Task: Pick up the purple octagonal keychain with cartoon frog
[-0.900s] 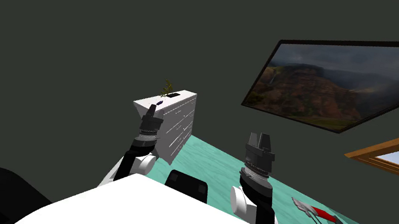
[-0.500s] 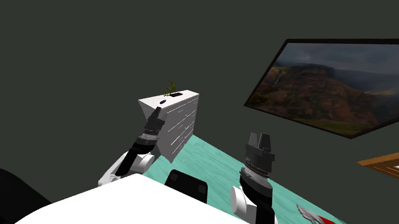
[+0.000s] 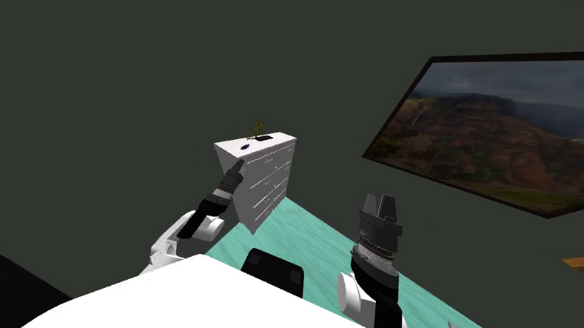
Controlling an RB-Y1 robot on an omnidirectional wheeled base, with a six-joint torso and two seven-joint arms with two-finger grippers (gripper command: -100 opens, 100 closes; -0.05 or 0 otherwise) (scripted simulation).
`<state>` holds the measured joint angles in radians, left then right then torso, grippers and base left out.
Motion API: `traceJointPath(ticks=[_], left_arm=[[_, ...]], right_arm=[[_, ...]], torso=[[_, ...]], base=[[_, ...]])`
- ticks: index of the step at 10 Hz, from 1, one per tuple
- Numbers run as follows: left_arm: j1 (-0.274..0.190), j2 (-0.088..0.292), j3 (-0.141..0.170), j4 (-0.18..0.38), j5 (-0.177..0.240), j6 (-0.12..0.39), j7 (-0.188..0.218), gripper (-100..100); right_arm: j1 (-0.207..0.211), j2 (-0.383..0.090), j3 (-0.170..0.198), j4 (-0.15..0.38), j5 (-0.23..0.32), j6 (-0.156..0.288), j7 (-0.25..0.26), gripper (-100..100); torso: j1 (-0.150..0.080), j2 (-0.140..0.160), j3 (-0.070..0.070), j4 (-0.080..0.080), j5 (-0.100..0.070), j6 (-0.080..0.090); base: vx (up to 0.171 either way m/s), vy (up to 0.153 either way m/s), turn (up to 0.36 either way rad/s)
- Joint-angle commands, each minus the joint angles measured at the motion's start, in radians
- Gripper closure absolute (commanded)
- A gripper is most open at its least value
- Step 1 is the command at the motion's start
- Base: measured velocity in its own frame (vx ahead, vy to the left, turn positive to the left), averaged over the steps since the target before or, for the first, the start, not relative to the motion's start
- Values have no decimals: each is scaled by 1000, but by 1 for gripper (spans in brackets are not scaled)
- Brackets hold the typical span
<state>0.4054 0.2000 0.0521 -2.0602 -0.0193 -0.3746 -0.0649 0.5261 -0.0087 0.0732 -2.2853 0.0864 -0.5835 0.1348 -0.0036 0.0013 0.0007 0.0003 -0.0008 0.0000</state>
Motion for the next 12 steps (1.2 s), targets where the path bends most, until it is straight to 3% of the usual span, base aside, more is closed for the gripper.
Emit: traceJointPath(ticks=[1, 2, 3, 4, 5, 6, 7, 8, 9, 10, 11, 12], left_arm=[[-15, 17, 9, 35, -2, 15, 1, -100], [-52, 50, 26, 65, -8, 56, 4, -100], [-52, 50, 26, 82, -8, 56, 4, -100], [-92, 85, 44, 119, -13, 98, 9, -100], [-92, 85, 44, 132, -13, 98, 9, -100], [-136, 120, 62, 164, -18, 144, 15, -100], [-136, 120, 62, 184, -18, 144, 15, -100], [-176, 156, 81, 216, -22, 185, 23, -100], [-184, 156, 81, 239, -22, 191, 23, -100], [-225, 192, 99, 276, -26, 229, 32, -100], [-234, 192, 99, 296, -26, 240, 32, -100], [-271, 230, 118, 334, -29, 272, 42, -100]], right_arm=[[0, 0, 0, 0, 0, 0, 0, 0], [0, 0, 0, 0, 0, 0, 0, 0], [0, 0, 0, 0, 0, 0, 0, 0], [0, 0, 0, 0, 0, 0, 0, 0], [0, 0, 0, 0, 0, 0, 0, 0], [0, 0, 0, 0, 0, 0, 0, 0], [0, 0, 0, 0, 0, 0, 0, 0], [0, 0, 0, 0, 0, 0, 0, 0], [0, 0, 0, 0, 0, 0, 0, 0], [0, 0, 0, 0, 0, 0, 0, 0], [0, 0, 0, 0, 0, 0, 0, 0], [0, 0, 0, 0, 0, 0, 0, 0]], torso=[[0, 0, 0, 0, 0, 0], [1, 0, 0, 0, 0, 0], [1, -1, -1, 0, 0, 0], [1, -1, -1, 0, 0, 0], [1, -2, -1, 0, 0, 0], [1, -2, -1, 0, 0, 0], [0, -2, -1, 0, 0, 0], [0, -2, -1, 0, 0, 0], [0, -2, -1, 0, 0, 0], [0, -1, -1, 0, 0, 0], [-1, -1, -1, 0, 0, 0], [-1, -1, -1, 0, 0, 0]], base=[[-23, -44, 75], [-12, -45, 177], [-5, -38, 57], [-4, -42, 81], [-4, -42, 87], [-11, -67, 105], [-8, -52, 93], [-2, -50, 140], [-15, -61, 93], [-16, -80, 149], [-18, -76, 102], [-24, -91, 115]])
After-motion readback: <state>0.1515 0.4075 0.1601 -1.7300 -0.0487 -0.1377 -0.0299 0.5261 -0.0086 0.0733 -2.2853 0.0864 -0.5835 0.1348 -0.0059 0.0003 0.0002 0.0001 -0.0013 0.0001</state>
